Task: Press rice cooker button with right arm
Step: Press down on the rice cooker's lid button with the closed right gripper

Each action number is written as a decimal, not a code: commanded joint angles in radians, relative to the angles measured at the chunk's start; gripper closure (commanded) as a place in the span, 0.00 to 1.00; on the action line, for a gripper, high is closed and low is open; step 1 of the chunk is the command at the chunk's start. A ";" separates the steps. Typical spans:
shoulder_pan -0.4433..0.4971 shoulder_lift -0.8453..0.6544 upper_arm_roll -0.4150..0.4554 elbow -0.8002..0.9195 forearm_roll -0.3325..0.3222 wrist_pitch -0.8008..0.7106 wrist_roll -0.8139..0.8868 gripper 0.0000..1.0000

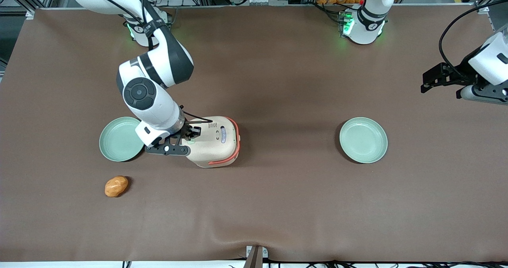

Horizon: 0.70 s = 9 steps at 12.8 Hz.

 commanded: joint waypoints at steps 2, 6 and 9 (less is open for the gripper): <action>0.015 0.006 -0.002 -0.024 -0.028 0.028 0.029 1.00; 0.024 0.023 -0.003 -0.053 -0.061 0.073 0.029 1.00; 0.017 0.026 -0.003 -0.088 -0.069 0.122 0.030 1.00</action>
